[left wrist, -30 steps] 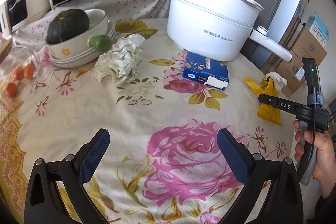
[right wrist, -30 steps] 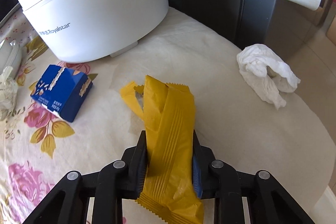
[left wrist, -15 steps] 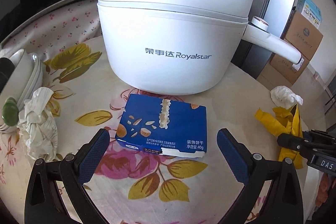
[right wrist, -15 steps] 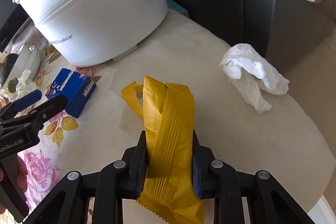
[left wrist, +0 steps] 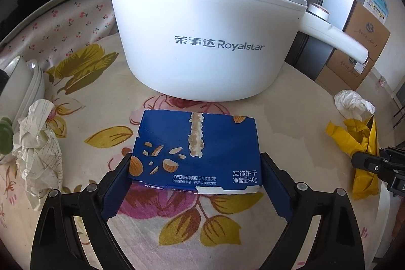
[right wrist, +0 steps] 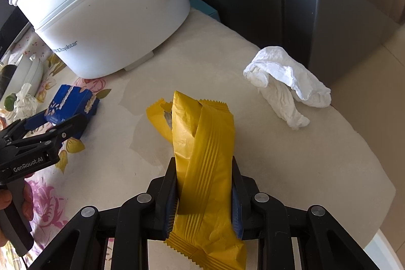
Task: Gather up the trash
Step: 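Carry the yellow wrapper and blue biscuit box toward the bin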
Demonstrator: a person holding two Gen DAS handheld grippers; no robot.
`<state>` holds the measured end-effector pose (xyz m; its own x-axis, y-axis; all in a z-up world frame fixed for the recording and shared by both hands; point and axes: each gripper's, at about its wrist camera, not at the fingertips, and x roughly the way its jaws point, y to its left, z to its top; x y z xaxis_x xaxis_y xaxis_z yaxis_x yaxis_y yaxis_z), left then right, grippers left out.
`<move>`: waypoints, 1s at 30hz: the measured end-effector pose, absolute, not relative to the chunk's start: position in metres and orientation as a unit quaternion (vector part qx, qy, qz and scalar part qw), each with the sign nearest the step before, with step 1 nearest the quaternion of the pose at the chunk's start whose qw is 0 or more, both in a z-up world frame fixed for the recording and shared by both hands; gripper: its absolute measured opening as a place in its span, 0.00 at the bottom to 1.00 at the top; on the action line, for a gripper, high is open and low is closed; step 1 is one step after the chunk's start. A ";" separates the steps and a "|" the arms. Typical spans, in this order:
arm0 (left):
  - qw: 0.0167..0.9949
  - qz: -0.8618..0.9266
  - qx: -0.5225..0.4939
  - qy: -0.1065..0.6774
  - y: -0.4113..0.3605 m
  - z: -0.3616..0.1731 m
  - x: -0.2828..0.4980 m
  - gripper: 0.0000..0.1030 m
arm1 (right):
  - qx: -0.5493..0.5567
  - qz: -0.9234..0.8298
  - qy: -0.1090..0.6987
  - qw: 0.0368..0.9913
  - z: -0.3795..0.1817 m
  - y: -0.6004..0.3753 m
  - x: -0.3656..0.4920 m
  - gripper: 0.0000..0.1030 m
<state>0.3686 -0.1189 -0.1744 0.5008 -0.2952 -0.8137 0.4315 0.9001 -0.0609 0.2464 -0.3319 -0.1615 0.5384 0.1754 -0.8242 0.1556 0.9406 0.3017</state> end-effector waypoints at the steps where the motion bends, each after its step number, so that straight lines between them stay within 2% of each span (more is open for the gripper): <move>1: 0.863 -0.212 0.074 0.452 -0.116 -0.171 0.363 0.92 | 0.173 0.006 0.480 0.860 -0.158 -0.332 0.245 0.30; 14: 0.861 -0.238 0.088 0.440 -0.081 -0.107 0.237 0.92 | 0.169 0.004 0.495 0.853 -0.103 -0.308 0.179 0.30; 21: 0.854 -0.262 0.051 0.446 -0.071 -0.085 0.170 0.92 | 0.185 -0.003 0.491 0.851 -0.076 -0.316 0.128 0.30; 27: 0.837 -0.296 0.024 0.460 -0.076 -0.079 0.124 0.92 | 0.191 -0.015 0.491 0.850 -0.072 -0.328 0.078 0.30; 30: 0.830 -0.313 0.012 0.462 -0.087 -0.080 0.110 0.92 | 0.203 -0.019 0.499 0.842 -0.087 -0.336 0.059 0.30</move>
<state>0.1096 -0.0866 -0.0804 0.3768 -0.5088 -0.7740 0.5311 0.8033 -0.2695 0.0586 -0.3359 -0.0868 0.5006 0.1702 -0.8488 0.2352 0.9169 0.3226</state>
